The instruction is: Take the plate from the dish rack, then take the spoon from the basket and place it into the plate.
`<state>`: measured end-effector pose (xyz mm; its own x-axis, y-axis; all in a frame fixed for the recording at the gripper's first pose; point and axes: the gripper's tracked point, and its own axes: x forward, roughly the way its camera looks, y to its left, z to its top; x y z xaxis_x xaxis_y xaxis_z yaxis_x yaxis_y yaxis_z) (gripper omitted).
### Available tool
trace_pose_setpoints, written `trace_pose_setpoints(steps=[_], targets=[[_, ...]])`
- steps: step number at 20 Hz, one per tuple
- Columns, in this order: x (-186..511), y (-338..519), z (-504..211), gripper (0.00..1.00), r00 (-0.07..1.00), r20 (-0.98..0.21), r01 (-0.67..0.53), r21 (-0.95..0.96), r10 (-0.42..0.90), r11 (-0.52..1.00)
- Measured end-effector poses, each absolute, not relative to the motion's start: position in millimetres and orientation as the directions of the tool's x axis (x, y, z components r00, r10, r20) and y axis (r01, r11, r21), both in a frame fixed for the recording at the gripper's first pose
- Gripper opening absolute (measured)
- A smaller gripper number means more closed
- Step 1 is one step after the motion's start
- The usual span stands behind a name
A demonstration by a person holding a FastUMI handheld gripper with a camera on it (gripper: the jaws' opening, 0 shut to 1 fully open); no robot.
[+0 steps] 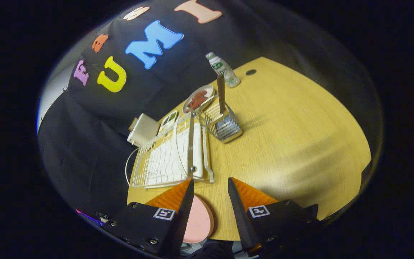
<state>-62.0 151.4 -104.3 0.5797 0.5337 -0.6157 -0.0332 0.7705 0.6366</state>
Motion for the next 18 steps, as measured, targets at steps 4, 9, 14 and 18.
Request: trace_pose_setpoints(steps=[4,9,14,18], targets=[[-18,136,-77,0.6,0.714,-0.536,-0.04,0.612,0.451,0.79],[28,124,-78,0.6,0.797,-0.484,-0.001,0.597,0.362,0.802],[71,118,-98,0.6,0.844,-0.457,0.037,0.572,0.281,0.82],[98,121,-113,0.6,0.866,-0.448,0.07,0.551,0.224,0.831]])
